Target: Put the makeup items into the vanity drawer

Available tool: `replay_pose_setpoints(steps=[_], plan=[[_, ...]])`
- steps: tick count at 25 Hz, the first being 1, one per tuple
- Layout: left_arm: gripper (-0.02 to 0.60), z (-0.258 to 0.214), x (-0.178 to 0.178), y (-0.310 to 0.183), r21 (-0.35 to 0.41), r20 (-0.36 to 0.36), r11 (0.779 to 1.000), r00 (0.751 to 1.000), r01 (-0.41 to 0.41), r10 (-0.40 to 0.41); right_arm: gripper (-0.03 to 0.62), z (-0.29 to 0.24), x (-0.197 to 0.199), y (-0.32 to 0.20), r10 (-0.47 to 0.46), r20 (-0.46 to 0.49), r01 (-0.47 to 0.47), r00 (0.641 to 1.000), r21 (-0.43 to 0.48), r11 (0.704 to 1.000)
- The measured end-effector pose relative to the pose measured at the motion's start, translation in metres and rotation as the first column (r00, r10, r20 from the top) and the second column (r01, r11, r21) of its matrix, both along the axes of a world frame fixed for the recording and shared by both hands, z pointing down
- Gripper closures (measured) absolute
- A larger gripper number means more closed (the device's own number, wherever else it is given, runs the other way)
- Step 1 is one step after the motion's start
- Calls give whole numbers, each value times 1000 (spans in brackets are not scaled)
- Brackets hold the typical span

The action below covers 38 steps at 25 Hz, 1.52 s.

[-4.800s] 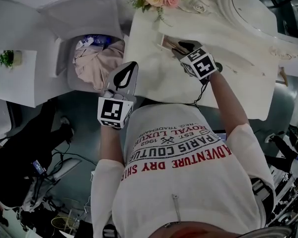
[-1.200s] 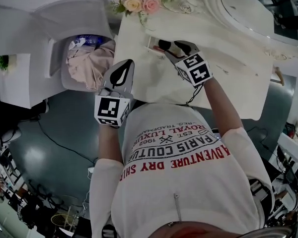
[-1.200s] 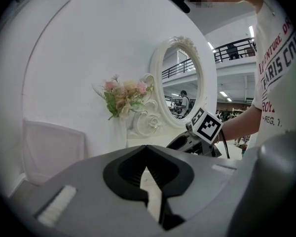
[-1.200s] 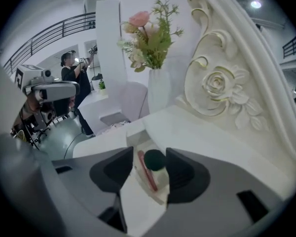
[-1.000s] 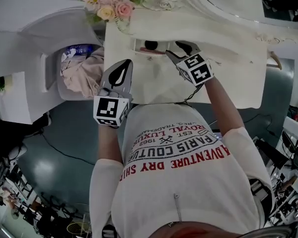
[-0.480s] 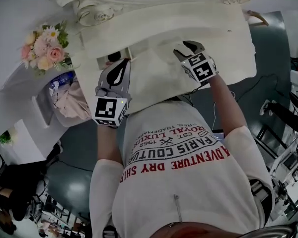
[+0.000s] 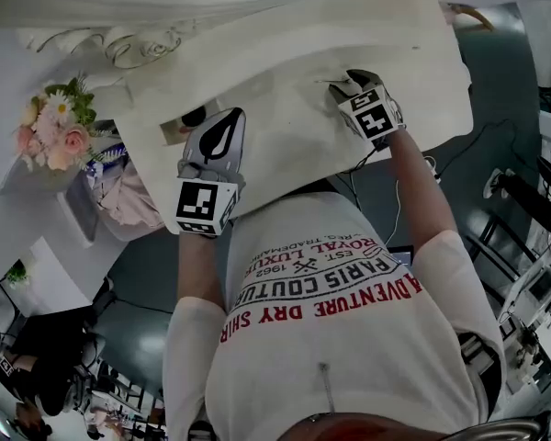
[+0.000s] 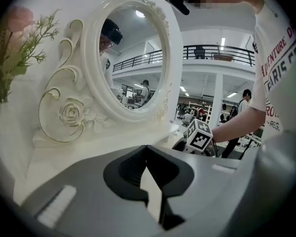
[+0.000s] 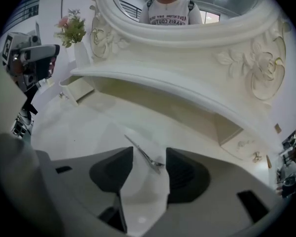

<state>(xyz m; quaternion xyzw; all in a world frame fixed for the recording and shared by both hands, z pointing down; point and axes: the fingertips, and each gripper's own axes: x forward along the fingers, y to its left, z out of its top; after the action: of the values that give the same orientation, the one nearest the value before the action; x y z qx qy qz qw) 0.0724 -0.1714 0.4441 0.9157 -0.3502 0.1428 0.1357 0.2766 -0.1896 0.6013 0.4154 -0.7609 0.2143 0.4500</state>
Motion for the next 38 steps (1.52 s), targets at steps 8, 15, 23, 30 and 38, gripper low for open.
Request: replay_pose_setpoints(steps=[8,15,23,30,38], plan=[[571,7,-2,1,-15,9,1000,1000,14,-14,507,9,0,2,46,70,-41,996,-70,997],[571,-2,-8,7,2,5,999,999,32,-32,551,4,-16,12,-54,21,56,998,-79,995],[571,-21,-40,15,55,-9,992,994,114,-113,551,-49,-77,14,-242,68,241,968,25,970],[571,-34,-93,31,91,-6,971,975,221,-221,551,-77,-151,11,-379,110,371,919,92,924],[571,-35,-163,59,93,6,920,924,380,-382,551,-89,-241,12,-510,173,498,842,111,860]])
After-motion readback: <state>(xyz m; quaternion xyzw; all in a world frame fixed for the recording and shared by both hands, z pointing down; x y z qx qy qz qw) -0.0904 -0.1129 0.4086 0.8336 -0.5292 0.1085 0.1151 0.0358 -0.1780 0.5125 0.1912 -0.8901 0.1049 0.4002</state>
